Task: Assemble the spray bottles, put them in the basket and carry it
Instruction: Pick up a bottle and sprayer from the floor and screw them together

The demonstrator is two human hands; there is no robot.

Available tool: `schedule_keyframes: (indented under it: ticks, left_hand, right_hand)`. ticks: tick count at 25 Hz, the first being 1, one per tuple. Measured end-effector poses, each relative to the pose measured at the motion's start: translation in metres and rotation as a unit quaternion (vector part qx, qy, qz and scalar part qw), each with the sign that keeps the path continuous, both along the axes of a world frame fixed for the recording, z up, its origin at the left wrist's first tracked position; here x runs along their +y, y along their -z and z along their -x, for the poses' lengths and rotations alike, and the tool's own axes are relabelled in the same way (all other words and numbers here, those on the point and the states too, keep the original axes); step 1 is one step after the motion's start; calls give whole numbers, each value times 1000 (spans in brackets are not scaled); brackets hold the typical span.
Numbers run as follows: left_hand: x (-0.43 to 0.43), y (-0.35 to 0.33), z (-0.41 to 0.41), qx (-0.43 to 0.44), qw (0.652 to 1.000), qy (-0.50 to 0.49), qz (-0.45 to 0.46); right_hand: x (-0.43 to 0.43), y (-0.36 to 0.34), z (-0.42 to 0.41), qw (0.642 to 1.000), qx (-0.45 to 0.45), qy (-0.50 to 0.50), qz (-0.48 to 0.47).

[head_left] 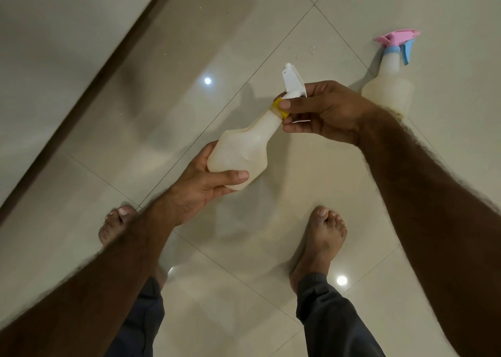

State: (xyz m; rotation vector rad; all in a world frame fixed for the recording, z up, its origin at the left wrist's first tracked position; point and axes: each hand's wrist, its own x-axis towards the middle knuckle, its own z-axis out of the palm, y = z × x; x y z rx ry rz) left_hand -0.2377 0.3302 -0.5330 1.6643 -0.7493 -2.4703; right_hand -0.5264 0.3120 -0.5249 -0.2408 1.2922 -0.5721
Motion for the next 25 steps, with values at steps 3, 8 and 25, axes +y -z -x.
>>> schedule_keyframes:
  ticks: [3, 8, 25]
  left_hand:
    - [2, -2, -1, 16, 998, -4, -57]
    - [-4, -14, 1, 78, 986, -38, -142]
    - [-24, -6, 30, -51, 984, -168, -14]
  right_hand:
    - [-2, -4, 3, 999, 11, -34, -6]
    - [-5, -7, 3, 999, 4, -50, -2]
    - [17, 8, -14, 979, 80, 148, -112]
